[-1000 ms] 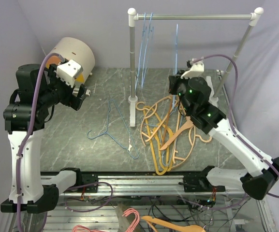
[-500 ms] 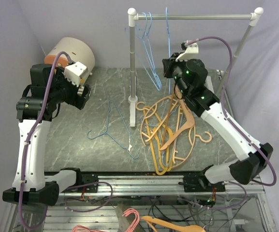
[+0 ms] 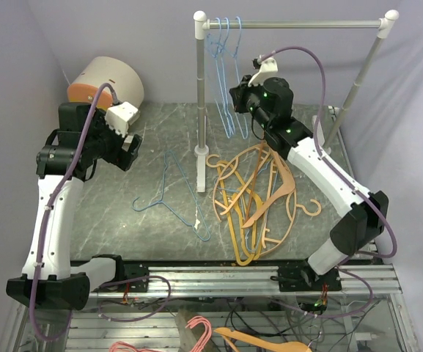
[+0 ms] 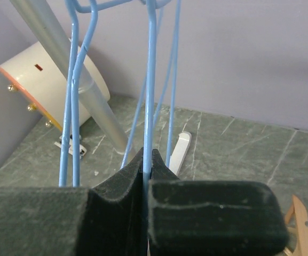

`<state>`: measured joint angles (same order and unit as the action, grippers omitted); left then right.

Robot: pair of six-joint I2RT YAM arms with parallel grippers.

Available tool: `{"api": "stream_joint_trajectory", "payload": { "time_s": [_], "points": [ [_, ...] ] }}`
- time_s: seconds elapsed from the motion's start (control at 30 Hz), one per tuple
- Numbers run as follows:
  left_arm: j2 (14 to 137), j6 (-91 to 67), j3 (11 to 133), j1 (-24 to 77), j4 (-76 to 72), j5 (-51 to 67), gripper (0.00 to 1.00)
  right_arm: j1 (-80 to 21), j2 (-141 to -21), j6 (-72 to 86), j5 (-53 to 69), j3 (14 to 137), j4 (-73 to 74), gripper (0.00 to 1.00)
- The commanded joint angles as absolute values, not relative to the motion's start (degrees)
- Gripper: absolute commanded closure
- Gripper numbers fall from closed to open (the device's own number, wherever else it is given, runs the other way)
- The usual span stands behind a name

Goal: Organize the hangers
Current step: Place the hanger at the clothesline, then pick up the hanger at the center of the board.

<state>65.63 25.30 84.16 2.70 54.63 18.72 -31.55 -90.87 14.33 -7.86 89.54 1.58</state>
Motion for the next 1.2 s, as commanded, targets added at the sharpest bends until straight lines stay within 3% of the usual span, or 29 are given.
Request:
{"api": "stream_joint_trajectory", "payload": {
  "time_s": [0.0,0.2,0.23,0.3,0.33,0.47,0.53,0.8,1.0,1.17],
  "points": [
    [66.39,27.78,81.76,2.26,52.94,19.23,0.01,-30.98,-93.11,14.06,-2.02,93.56,1.31,1.0],
    [67.84,32.56,77.19,2.22,54.62,21.55,0.01,-30.95,-95.39,14.07,0.75,95.86,2.93,1.0],
    [68.29,34.27,75.85,2.28,55.16,21.68,0.01,-30.96,-94.5,13.8,0.54,95.5,2.73,0.89],
    [69.51,39.46,72.81,2.24,57.84,22.32,0.01,-30.94,-91.96,13.27,-0.14,93.77,1.54,0.52],
    [70.06,41.47,70.66,2.24,58.62,22.17,0.01,-30.94,-90.57,12.83,-0.72,92.69,0.97,0.41],
    [72.04,47.87,64.32,2.73,59.01,19.84,0.01,-30.44,-84.92,11.67,-3.23,89.61,0.97,0.1],
    [73.25,49.19,62.7,2.91,58.56,19.26,0.01,-30.17,-81.89,11.47,-4.11,86.76,0.47,0.01],
    [73.63,51.54,51.94,12.46,44.39,14.82,0.01,-29.71,-71.62,13.11,-6.42,73.27,1.1,0.0],
    [83.08,51.9,57.34,15.12,45.23,21.51,0.03,-29.65,-66.16,15.78,-6.24,63.83,2.04,0.0],
    [81.63,56.99,53.14,19.42,38.15,21.48,0.06,-29.47,-63.9,16.29,-7.87,58.94,3.68,0.0]
  ]
}}
